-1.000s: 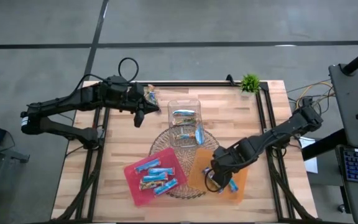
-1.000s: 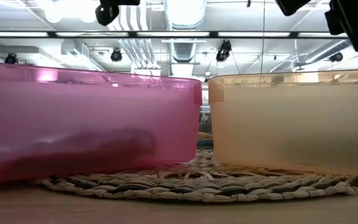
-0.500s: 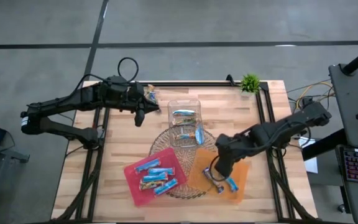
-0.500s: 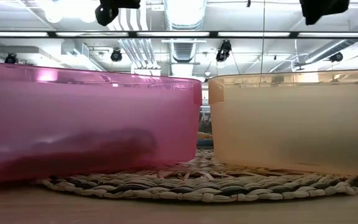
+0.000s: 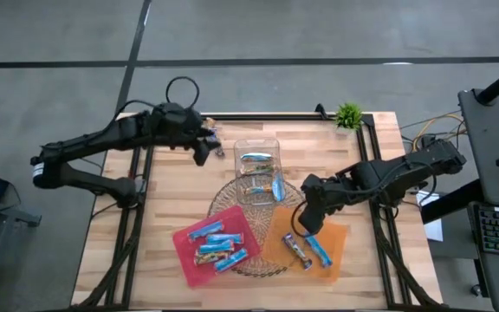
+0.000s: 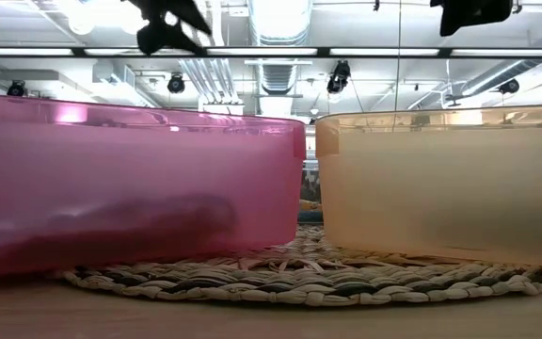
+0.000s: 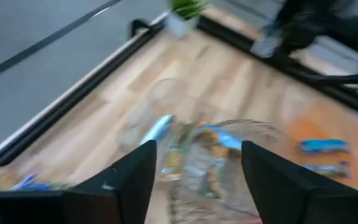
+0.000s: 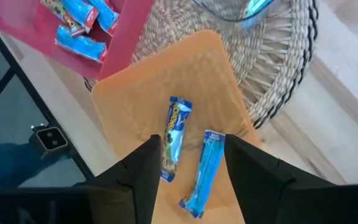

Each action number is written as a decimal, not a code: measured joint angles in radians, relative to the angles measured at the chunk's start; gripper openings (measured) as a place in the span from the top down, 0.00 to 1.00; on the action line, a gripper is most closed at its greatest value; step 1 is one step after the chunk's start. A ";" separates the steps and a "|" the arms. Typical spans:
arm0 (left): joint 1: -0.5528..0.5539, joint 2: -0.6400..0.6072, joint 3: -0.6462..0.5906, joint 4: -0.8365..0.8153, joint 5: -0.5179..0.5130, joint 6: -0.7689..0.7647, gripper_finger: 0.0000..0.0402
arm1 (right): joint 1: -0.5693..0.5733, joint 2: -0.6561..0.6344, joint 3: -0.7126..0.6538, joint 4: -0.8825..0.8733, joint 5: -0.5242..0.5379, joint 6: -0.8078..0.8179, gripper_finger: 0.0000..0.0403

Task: Pick and place Granola Bars by type
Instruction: Put the orange granola bar into the transparent bin

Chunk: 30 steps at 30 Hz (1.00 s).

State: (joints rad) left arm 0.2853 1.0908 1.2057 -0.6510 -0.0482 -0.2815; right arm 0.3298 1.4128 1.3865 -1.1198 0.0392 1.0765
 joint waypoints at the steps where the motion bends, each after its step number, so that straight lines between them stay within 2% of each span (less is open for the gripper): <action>1: 0.030 0.008 0.000 -0.010 -0.001 0.008 0.45 | -0.005 0.000 0.000 0.000 0.001 -0.006 0.59; 7: 0.255 0.068 0.000 -0.060 0.085 0.023 0.45 | -0.031 0.000 0.000 -0.001 0.001 -0.048 0.59; 11: 0.354 0.137 0.024 -0.140 0.099 0.048 0.45 | -0.036 0.000 0.000 -0.002 0.001 -0.067 0.59; 18: 0.409 0.332 0.175 -0.295 0.084 0.150 0.45 | -0.037 0.000 0.000 -0.008 0.000 -0.086 0.59; 30: 0.488 0.681 0.499 -0.525 -0.030 0.089 0.45 | -0.043 0.000 -0.001 -0.029 0.011 -0.037 0.59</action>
State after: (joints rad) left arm 0.7738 1.7713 1.7050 -1.1762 -0.0782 -0.1928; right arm 0.2867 1.4128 1.3857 -1.1488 0.0500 1.0393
